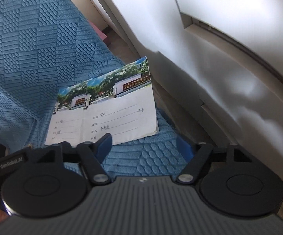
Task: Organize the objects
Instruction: 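Lower both grippers onto the booklet's edge and close them, then lift the white booklet with both grippers and carry it toward the book stack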
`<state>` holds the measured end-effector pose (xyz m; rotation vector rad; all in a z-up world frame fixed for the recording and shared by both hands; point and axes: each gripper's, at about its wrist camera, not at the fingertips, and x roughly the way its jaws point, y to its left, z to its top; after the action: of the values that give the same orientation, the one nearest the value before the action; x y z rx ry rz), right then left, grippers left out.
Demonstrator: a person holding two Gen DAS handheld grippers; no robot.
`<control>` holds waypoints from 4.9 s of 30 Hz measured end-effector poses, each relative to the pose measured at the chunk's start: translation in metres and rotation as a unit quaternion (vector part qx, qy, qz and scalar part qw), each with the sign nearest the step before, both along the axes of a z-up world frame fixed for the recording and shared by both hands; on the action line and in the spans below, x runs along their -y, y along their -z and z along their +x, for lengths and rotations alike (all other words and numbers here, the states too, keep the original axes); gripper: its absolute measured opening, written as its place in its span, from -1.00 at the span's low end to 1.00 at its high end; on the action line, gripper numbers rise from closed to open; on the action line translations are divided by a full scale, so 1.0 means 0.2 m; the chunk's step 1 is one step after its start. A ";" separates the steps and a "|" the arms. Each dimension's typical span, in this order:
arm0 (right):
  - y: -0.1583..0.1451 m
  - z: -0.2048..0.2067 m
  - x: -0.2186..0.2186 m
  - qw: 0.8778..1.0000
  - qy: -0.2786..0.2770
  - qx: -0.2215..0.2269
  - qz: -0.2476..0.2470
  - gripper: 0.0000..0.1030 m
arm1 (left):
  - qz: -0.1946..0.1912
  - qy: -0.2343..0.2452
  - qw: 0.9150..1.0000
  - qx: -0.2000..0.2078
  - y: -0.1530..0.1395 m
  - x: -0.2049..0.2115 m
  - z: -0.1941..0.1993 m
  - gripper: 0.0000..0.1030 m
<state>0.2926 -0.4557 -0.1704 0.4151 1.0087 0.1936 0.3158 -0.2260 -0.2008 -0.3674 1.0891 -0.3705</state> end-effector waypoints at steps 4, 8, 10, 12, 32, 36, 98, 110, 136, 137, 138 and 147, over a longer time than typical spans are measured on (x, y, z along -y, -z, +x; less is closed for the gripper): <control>0.05 0.08 -0.01 1.000 0.001 -0.013 -0.001 0.15 | -0.001 0.001 1.000 -0.018 0.06 0.00 0.05 0.06; 0.10 0.13 -0.01 1.000 0.004 -0.023 -0.002 0.05 | -0.014 -0.006 0.999 -0.039 0.11 -0.02 0.09 -0.07; 0.12 0.15 -0.01 1.000 0.008 -0.027 0.003 0.00 | -0.023 -0.009 0.999 -0.048 0.14 -0.03 0.10 -0.15; 0.14 0.17 -0.01 0.999 0.012 -0.035 0.009 -0.11 | -0.033 -0.013 0.998 -0.048 0.15 -0.04 0.11 -0.16; 0.13 0.10 0.00 0.996 0.036 -0.039 0.077 -0.10 | -0.080 -0.057 0.992 -0.077 0.11 -0.13 0.11 -0.99; 0.11 0.04 -0.01 0.989 0.042 -0.046 0.130 -0.09 | -0.106 -0.065 0.989 -0.084 0.06 -0.14 0.08 -1.00; -0.05 -0.30 -0.14 0.980 0.113 -0.037 0.161 -0.91 | -0.262 -0.152 0.934 -0.189 0.13 -0.46 -0.31 -0.96; -0.28 -0.43 -0.22 0.987 0.071 0.033 0.140 -0.91 | -0.218 -0.123 0.961 -0.118 -0.21 -0.56 -0.45 -0.93; -0.52 -0.71 -0.64 0.991 0.007 0.032 0.127 -0.89 | -0.184 -0.117 0.974 -0.064 -0.60 -1.07 -0.74 -0.87; -0.53 -0.71 -0.67 0.991 0.002 0.034 0.126 -0.89 | -0.186 -0.121 0.973 -0.060 -0.61 -1.11 -0.75 -0.87; -0.54 -0.72 -0.71 0.992 -0.004 0.036 0.125 -0.89 | -0.187 -0.125 0.973 -0.055 -0.63 -1.15 -0.76 -0.87; -0.70 -0.72 -1.02 0.989 -0.056 0.060 0.125 -0.90 | -0.195 -0.163 0.967 -0.017 -0.76 -1.44 -0.79 -0.87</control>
<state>0.1476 -0.2524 -0.0294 0.5674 0.8922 0.4442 0.1583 0.0614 -0.0494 -0.8943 0.9663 -0.2844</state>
